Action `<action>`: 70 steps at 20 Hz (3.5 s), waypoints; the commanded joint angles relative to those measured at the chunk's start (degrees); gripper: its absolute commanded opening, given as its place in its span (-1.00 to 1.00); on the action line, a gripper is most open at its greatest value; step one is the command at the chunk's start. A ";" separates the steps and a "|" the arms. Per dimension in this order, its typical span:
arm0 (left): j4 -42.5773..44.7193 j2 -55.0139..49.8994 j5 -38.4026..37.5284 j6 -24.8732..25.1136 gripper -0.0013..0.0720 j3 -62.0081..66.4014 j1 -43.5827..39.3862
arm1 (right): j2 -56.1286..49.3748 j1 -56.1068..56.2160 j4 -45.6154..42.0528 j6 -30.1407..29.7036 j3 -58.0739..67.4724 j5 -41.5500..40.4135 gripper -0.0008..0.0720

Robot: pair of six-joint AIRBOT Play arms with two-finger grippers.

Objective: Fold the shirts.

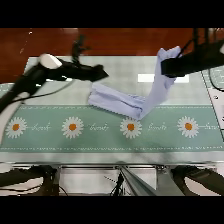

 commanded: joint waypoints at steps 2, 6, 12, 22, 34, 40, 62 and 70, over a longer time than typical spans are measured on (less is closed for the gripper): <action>3.96 14.29 -6.10 0.26 -0.90 0.07 14.75 | -8.81 4.46 1.09 3.72 -0.02 -12.26 -0.90; 6.62 21.14 -10.43 0.24 -0.90 0.04 21.84 | -16.59 7.56 9.16 2.75 0.00 -14.69 -0.90; 6.64 23.61 -16.09 0.31 -0.90 0.04 23.54 | -20.24 15.61 11.45 2.84 0.00 -23.19 -0.90; 6.67 23.37 -16.39 0.24 -0.90 0.04 23.54 | -23.17 24.00 14.27 8.98 0.00 -33.83 0.40; 12.90 23.37 -19.96 0.24 -0.90 0.04 23.61 | -8.83 -10.05 5.88 0.83 -12.11 6.67 0.72; 13.29 23.37 -20.39 0.24 -0.90 0.04 23.61 | -9.27 -9.90 31.76 -3.13 -32.87 -17.92 0.72; 12.31 17.59 -19.45 0.20 -0.90 0.04 22.69 | 5.29 -26.93 29.66 -4.31 -14.75 0.33 -0.90; 11.98 14.27 -16.22 0.26 -0.90 0.04 16.72 | 17.75 -64.32 10.12 -3.54 -4.35 29.79 -0.90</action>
